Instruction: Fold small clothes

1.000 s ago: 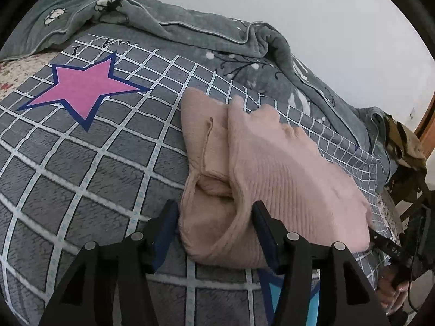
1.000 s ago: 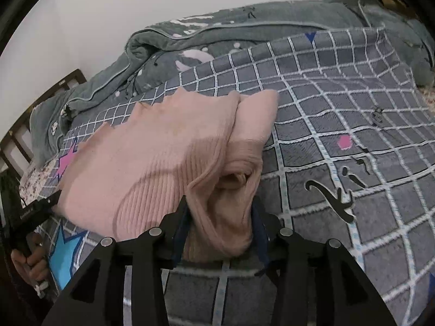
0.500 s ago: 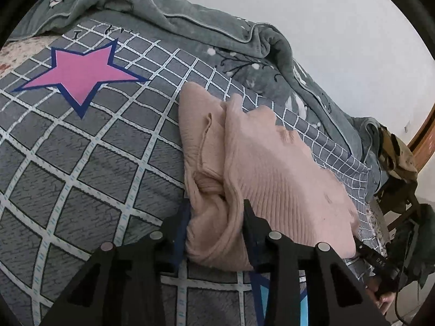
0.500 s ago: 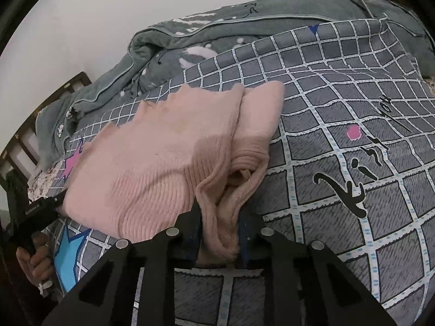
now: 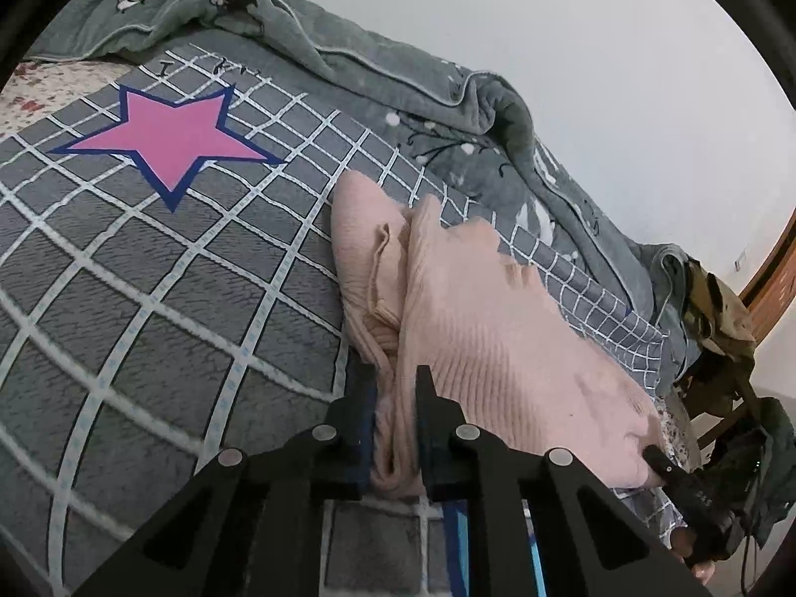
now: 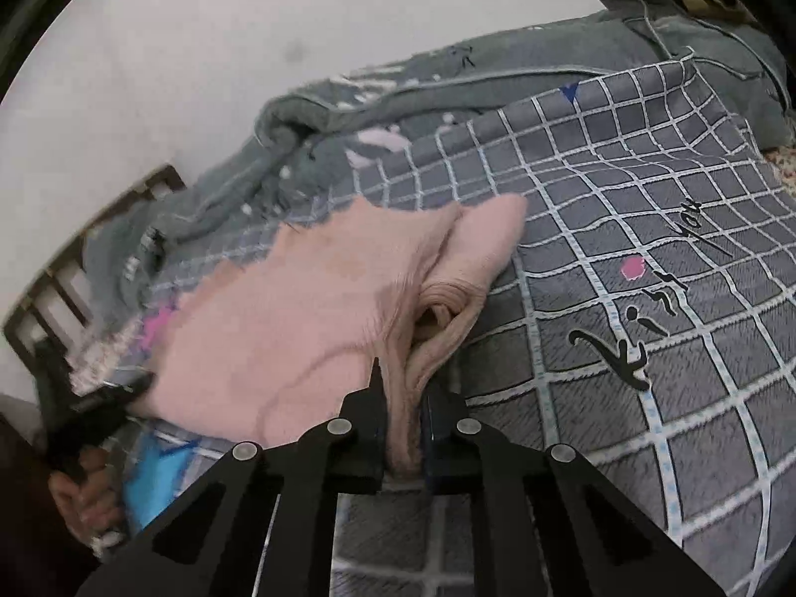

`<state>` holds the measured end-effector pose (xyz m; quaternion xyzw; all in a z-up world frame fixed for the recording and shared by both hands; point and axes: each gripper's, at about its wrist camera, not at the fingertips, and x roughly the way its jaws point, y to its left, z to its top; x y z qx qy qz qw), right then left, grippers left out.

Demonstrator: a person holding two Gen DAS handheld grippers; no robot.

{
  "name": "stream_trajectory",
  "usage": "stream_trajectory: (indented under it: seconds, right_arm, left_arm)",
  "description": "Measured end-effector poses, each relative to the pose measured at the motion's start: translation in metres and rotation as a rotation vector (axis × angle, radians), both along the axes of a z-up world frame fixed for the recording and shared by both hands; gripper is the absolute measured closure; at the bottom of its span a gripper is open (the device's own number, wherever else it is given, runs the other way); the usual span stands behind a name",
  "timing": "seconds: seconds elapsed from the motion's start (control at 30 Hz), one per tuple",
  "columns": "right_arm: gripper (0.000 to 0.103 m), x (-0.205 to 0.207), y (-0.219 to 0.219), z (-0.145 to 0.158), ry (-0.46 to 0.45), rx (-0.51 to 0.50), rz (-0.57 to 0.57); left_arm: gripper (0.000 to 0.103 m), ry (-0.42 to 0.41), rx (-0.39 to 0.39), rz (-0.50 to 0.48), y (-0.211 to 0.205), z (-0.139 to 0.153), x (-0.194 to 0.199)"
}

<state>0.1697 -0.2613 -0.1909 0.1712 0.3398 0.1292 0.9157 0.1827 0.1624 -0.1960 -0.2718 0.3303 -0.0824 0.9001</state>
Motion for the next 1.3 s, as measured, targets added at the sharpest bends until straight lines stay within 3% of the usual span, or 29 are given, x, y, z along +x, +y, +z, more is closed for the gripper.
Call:
stream_trajectory:
  seconds: [0.23, 0.3, 0.37, 0.6, 0.7, 0.77, 0.93, 1.3]
  right_arm:
    - [0.093, -0.035, -0.007, 0.009, -0.028, 0.054, 0.026]
    - [0.093, -0.048, -0.010, 0.012, -0.039, 0.059, 0.033]
    - [0.093, -0.059, -0.012, 0.015, -0.048, 0.055, 0.047]
    - [0.091, -0.110, -0.019, 0.007, -0.025, 0.024, 0.026]
    - [0.085, -0.111, -0.013, 0.005, -0.004, -0.058, 0.005]
    - [0.081, -0.115, -0.013, 0.010, -0.032, -0.083, 0.000]
    - [0.079, -0.117, -0.019, 0.031, -0.088, -0.086, -0.026]
    - [0.069, -0.048, 0.020, 0.079, -0.139, -0.155, 0.018]
  left_arm:
    - [0.089, -0.023, -0.012, -0.020, 0.001, 0.003, -0.045]
    - [0.089, -0.033, 0.016, -0.032, -0.001, 0.006, -0.062]
    - [0.089, -0.057, 0.062, -0.046, -0.006, 0.010, -0.082]
    - [0.088, -0.053, 0.052, -0.084, -0.006, 0.004, -0.125]
    - [0.085, -0.041, 0.136, -0.065, -0.011, 0.008, -0.124]
    - [0.078, -0.027, 0.170, -0.047, -0.012, 0.010, -0.124]
    - [0.076, -0.011, 0.212, -0.006, -0.008, 0.021, -0.115]
    - [0.061, -0.097, 0.290, -0.038, -0.031, 0.079, -0.047]
